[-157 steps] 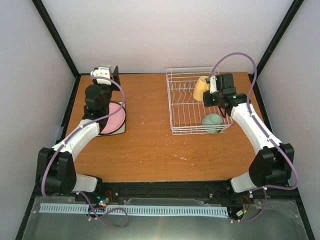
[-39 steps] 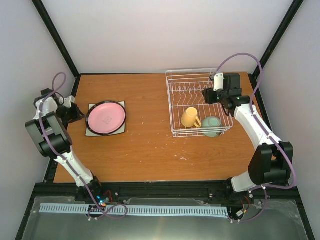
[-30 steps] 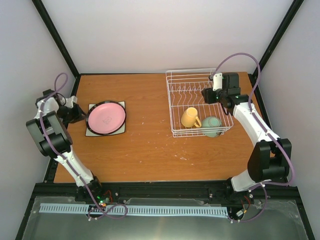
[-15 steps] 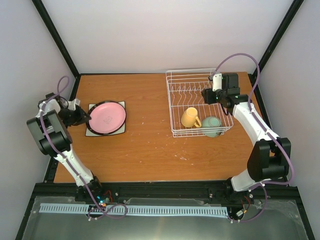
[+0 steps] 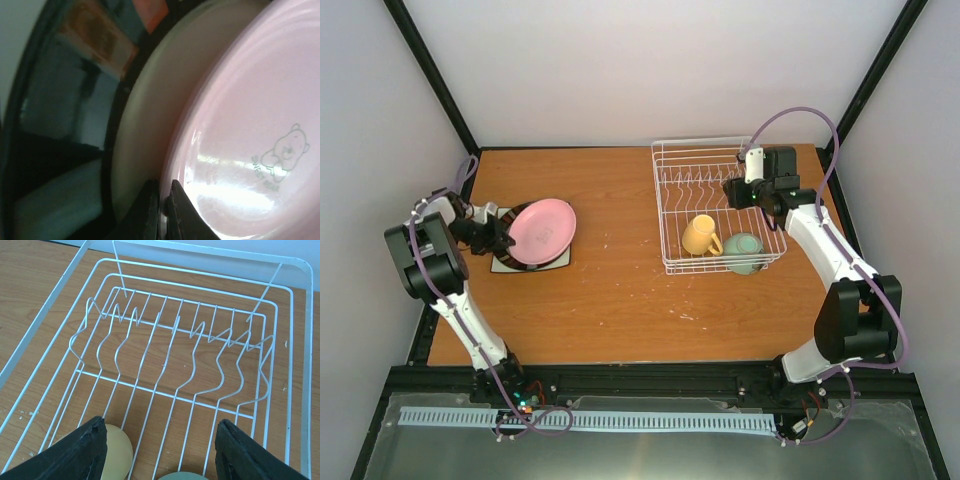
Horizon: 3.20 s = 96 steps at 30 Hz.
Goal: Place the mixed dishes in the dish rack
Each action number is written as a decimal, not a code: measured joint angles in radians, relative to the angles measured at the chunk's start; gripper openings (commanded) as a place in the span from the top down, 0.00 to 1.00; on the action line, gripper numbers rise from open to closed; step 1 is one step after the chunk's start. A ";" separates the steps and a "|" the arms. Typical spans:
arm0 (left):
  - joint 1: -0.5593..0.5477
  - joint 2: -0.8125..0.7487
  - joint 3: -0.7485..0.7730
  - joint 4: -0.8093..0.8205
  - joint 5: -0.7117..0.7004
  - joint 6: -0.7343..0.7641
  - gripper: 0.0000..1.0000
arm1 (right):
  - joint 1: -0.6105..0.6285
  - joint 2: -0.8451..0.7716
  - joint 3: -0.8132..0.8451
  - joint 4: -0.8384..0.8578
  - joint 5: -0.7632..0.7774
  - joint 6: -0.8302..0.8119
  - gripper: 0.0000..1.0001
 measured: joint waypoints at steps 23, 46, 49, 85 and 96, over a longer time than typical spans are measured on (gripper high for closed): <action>-0.306 -0.160 0.398 0.240 0.061 -0.185 0.99 | 0.059 0.205 0.379 -0.040 -0.332 0.083 0.38; -0.531 0.092 0.664 0.261 0.130 -0.283 0.99 | 0.166 0.327 0.584 -0.148 -0.565 0.188 0.29; -0.551 0.071 0.625 0.280 0.130 -0.299 0.99 | 0.166 0.361 0.606 -0.147 -0.558 0.198 0.29; -0.670 0.167 0.729 0.360 0.145 -0.354 0.00 | 0.172 0.492 0.730 -0.179 -0.402 0.283 0.97; -0.667 0.050 0.684 0.408 -0.162 -0.300 0.00 | 0.159 0.411 0.732 -0.240 -0.029 0.268 0.97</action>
